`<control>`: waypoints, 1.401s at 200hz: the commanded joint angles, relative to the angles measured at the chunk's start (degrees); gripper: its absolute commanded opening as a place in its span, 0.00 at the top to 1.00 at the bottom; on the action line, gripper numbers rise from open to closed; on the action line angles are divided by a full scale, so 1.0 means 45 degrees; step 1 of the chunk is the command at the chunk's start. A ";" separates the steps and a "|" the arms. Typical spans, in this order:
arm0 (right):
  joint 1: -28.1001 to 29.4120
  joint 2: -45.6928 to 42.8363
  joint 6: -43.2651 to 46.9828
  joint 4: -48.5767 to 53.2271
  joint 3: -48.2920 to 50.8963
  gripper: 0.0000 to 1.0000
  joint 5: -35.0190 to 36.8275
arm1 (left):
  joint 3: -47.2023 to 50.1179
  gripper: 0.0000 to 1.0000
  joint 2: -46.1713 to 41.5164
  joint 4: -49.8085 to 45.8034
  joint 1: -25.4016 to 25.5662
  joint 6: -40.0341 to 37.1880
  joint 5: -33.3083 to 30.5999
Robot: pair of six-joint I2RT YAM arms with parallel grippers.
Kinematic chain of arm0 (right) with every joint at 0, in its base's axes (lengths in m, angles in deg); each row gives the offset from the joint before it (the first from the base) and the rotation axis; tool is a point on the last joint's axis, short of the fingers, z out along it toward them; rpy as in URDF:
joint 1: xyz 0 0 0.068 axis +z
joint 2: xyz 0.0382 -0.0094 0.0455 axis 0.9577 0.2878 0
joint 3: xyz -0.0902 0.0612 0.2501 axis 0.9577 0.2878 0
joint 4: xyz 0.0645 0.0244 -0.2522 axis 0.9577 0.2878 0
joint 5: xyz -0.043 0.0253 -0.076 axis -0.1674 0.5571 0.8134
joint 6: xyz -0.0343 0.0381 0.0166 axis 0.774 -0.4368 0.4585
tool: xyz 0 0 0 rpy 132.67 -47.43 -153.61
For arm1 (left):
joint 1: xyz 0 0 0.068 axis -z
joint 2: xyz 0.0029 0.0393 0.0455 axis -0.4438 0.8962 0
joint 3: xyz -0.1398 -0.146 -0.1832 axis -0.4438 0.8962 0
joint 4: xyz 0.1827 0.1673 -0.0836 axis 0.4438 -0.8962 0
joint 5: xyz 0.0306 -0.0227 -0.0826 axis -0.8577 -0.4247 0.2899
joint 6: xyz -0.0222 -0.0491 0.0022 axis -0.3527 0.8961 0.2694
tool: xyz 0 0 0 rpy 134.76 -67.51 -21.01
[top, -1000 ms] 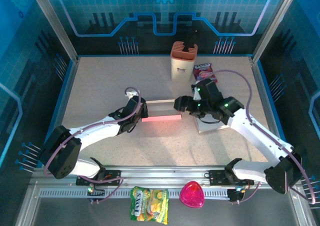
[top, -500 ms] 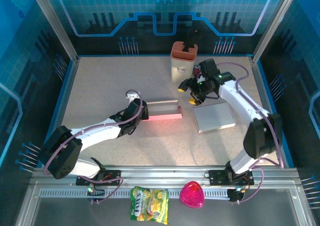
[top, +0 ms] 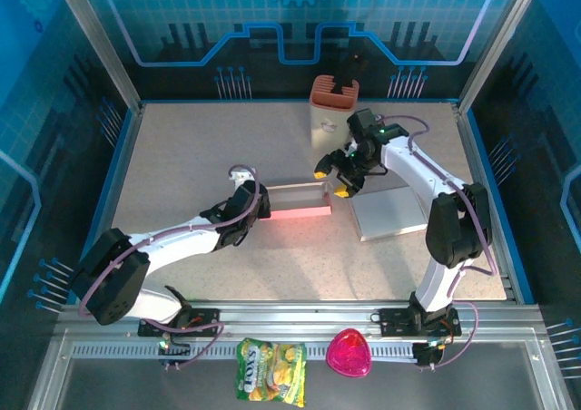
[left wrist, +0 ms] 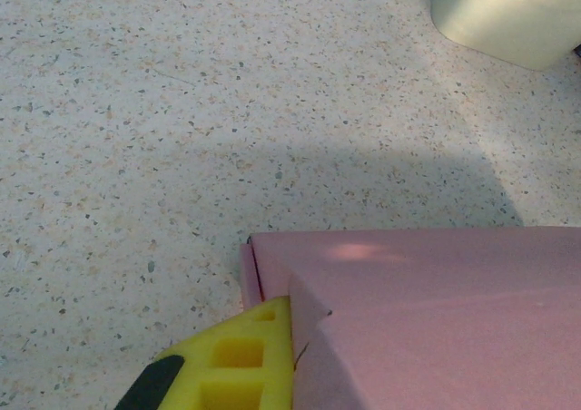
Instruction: Fold the paper box
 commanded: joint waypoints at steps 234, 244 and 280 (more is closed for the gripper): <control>0.0945 -0.0326 0.1079 -0.0410 0.2625 0.37 0.0797 | -0.0557 0.44 -0.4120 -0.6374 0.0551 0.3020 0.2976; 0.0925 -0.0236 0.1263 -0.0308 0.2507 0.36 0.0888 | -0.1078 0.36 -0.4209 -0.7097 0.0562 0.3053 0.3228; 0.0806 -0.0044 0.1762 -0.0529 0.2311 0.31 0.0809 | -0.3109 0.32 -0.3220 -0.8816 -0.1556 0.2275 0.6044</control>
